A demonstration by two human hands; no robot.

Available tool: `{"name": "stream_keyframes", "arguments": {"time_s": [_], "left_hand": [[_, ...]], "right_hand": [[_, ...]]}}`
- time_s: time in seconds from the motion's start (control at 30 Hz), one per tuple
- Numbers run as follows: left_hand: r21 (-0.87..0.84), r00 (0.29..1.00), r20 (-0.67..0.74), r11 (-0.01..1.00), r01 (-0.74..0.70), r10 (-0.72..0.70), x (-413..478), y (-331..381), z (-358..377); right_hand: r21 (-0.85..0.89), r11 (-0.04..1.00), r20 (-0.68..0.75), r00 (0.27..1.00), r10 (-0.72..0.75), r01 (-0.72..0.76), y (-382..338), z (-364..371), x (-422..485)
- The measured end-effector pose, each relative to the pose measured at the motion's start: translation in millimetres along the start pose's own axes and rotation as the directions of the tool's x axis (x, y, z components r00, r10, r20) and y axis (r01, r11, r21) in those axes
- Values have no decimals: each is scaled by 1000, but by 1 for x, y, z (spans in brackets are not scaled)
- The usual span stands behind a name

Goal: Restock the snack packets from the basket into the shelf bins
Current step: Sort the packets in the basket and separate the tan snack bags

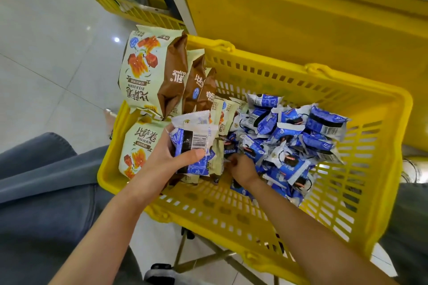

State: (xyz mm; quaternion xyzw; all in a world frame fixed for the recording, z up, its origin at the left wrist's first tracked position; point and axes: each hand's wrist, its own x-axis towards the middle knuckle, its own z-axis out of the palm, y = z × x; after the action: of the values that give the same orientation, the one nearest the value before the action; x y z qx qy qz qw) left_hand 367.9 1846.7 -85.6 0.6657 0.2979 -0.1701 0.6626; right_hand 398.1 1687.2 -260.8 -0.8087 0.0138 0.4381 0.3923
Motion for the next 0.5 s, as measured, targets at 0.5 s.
{"name": "stream_keyframes", "arguments": {"time_s": [0.5], "left_hand": [[-94,998,37,994,-50,54,-19,9,5]], "right_hand": [[-548,790,154,962,-228,275,-12,-105,-76]]}}
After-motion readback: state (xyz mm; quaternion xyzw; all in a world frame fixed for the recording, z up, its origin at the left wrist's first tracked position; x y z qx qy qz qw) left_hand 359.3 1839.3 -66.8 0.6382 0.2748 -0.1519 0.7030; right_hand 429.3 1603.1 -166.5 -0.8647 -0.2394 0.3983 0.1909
